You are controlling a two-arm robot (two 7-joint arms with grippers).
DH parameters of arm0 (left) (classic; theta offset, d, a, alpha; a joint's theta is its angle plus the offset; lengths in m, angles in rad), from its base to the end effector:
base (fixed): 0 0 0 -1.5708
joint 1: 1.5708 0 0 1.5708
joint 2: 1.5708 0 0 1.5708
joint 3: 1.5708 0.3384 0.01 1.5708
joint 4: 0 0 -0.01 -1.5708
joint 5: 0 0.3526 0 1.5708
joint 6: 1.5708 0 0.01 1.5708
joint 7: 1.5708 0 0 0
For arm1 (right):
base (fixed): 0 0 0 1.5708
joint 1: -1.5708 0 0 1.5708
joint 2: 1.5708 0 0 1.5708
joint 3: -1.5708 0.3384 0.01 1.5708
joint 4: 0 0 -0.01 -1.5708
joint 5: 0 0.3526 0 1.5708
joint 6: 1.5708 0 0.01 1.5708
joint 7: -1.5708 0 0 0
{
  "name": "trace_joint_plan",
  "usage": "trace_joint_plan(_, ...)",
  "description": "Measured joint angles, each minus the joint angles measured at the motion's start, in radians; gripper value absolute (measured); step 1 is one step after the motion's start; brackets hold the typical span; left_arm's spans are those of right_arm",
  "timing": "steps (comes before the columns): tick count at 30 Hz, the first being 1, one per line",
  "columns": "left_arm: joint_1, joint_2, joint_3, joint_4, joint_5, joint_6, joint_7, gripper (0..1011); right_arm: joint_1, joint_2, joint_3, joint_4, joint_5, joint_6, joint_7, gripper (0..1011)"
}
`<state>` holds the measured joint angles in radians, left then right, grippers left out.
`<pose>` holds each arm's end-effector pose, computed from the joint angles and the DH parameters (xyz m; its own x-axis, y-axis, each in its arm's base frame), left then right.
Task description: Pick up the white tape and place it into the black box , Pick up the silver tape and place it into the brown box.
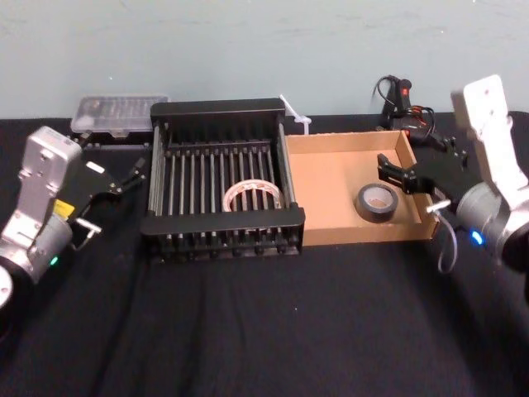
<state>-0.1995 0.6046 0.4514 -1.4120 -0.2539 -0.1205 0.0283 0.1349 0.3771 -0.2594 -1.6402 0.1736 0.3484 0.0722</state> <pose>0.4074 0.0986 -0.3497 0.2923 0.8803 0.3737 -0.9552 0.2873 0.0703 0.4018 -0.0310 -0.2876 0.3046 -0.9301 0.2054 0.9347 0.2504 -0.2523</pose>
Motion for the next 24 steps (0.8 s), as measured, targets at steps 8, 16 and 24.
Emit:
trace_joint_plan(8, 0.000, 0.000, 0.000, 0.000, 0.000, 0.000, 0.000, 1001, -0.070, -0.026, -0.018, 0.056, -0.112, -0.186, -0.089, 1002)
trace_joint_plan(16, 0.000, 0.000, 0.000, 0.000, 0.000, 0.000, 0.000, 1001, -0.096, -0.043, -0.013, 0.086, -0.153, -0.243, -0.109, 1002)
trace_joint_plan(24, 0.000, 0.000, 0.000, 0.000, 0.000, 0.000, 0.000, 1001, -0.104, -0.053, 0.000, 0.085, -0.155, -0.244, -0.109, 1002)
